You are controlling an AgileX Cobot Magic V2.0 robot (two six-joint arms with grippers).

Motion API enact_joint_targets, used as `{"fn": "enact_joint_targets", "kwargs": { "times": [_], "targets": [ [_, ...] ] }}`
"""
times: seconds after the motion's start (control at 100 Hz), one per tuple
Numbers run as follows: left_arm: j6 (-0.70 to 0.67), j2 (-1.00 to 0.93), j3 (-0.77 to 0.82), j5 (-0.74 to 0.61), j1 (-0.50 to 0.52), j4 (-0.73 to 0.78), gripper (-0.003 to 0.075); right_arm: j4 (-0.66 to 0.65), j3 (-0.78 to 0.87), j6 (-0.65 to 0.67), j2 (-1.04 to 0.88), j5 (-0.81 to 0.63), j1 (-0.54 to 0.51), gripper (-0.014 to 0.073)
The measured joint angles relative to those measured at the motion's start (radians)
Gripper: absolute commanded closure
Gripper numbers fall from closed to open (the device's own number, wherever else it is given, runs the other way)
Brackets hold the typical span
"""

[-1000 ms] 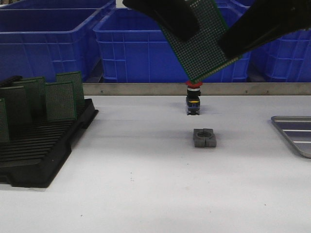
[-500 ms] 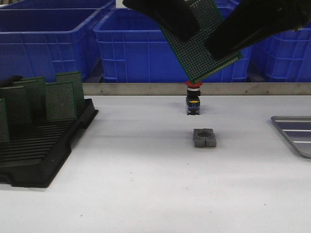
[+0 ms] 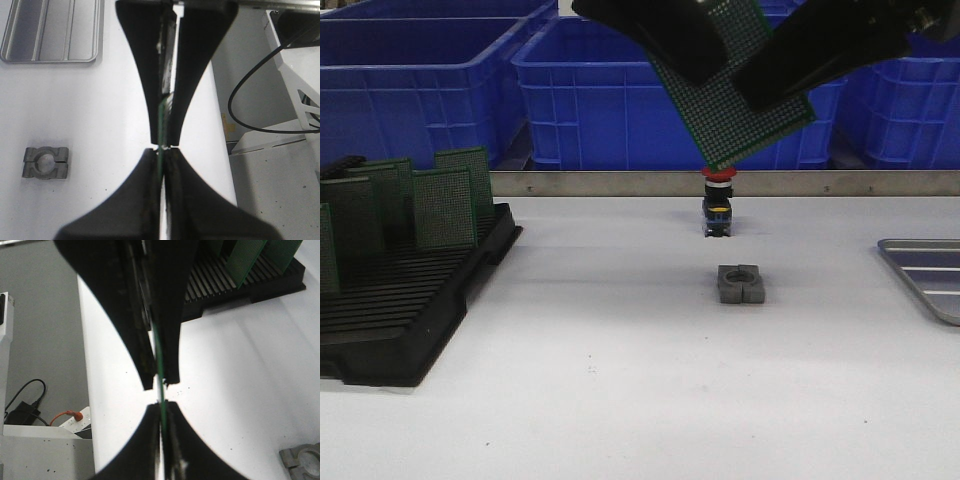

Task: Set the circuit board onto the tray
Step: 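Bring the right gripper to the held board and grasp its edge, then open the left gripper and carry the board away with the right gripper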

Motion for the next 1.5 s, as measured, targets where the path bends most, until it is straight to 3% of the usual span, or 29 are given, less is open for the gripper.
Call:
{"fn": "enact_joint_targets", "kwargs": {
  "times": [0.11, 0.18, 0.33, 0.42, 0.61, 0.85, 1.15, 1.3, 1.5],
  "targets": [
    [0.000, 0.000, 0.000, 0.000, 0.000, 0.000, 0.0678, -0.001, 0.000, -0.002, 0.000, 0.000, 0.000, 0.0662],
    [0.000, 0.000, 0.000, -0.005, 0.000, 0.002, 0.0563, -0.001, 0.000, -0.002, 0.000, 0.000, 0.000, 0.0662],
    [0.000, 0.000, 0.000, -0.006, 0.000, -0.002, 0.0227, 0.007, 0.000, 0.009, 0.000, -0.026, 0.000, 0.0662],
    [0.000, 0.000, 0.000, 0.002, 0.000, -0.002, 0.0138, 0.011, 0.000, 0.014, 0.002, -0.042, 0.000, 0.0662],
    [0.000, 0.000, 0.000, 0.003, 0.000, -0.002, 0.0133, 0.000, 0.000, 0.027, -0.001, -0.046, -0.002, 0.0662],
    [0.000, 0.000, 0.000, 0.004, 0.000, -0.002, 0.0133, -0.164, -0.019, 0.142, -0.103, -0.005, -0.036, 0.0662],
    [0.000, 0.000, 0.000, 0.004, 0.000, -0.002, 0.0133, -0.273, -0.101, 0.401, -0.136, 0.057, -0.306, 0.0662],
    [0.000, 0.000, 0.000, 0.004, 0.000, -0.002, 0.0133, -0.273, -0.103, 0.533, -0.037, 0.054, -0.430, 0.0662],
    [0.000, 0.000, 0.000, 0.004, 0.000, -0.002, 0.0133, -0.250, -0.103, 0.663, 0.123, -0.034, -0.518, 0.0662]
  ]
}}
